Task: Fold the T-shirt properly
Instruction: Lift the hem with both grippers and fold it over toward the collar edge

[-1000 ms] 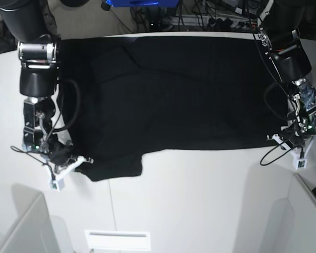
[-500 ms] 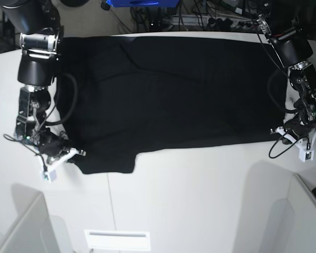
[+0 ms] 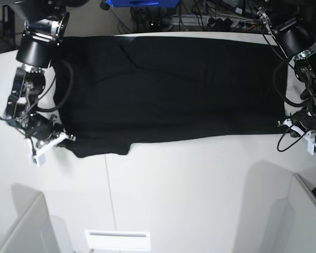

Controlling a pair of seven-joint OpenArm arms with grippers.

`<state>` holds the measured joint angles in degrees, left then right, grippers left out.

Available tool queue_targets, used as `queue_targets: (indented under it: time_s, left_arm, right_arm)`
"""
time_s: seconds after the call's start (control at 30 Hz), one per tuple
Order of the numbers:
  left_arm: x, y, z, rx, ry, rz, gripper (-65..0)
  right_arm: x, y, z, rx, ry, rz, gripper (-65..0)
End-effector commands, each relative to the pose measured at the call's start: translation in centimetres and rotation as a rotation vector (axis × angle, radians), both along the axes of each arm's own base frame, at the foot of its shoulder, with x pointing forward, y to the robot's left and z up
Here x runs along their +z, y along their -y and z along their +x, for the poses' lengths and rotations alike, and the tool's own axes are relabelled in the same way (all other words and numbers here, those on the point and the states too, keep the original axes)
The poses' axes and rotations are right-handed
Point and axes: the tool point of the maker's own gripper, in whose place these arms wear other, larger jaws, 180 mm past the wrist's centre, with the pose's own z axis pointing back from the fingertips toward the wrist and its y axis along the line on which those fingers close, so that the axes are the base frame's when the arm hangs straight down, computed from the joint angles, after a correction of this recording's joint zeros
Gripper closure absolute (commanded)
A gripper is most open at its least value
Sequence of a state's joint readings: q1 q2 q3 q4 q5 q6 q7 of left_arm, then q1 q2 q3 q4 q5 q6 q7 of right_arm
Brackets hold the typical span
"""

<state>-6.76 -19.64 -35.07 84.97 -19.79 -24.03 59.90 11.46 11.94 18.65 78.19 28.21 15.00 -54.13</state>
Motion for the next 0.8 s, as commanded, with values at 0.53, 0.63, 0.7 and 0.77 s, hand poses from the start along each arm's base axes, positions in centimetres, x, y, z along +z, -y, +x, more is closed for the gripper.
queue_targets:
  time_s: [0.53, 0.63, 0.7, 0.77]
  left_arm:
    - [2.4, -0.3, -2.1, -0.038, 0.029, 0.115, 0.0]
    - [2.2, -0.2, -2.5, -0.043, 0.02, 0.121, 0.0]
    - [2.0, -0.3, -2.8, -0.042, 0.011, 0.122, 0.0]
    - [1.9, -0.2, -3.2, -0.047, 0.004, 0.129, 0.0]
  right_arm:
    - [1.8, 0.1, -4.9, -0.046, 0.062, 0.135, 0.0]
    - [2.1, 0.1, -5.3, -0.039, 0.069, 0.122, 0.0]
    - [2.3, 0.0, -5.7, -0.032, 0.072, 0.113, 0.0]
    - [2.3, -0.5, -6.2, -0.026, 0.069, 0.147, 0.0]
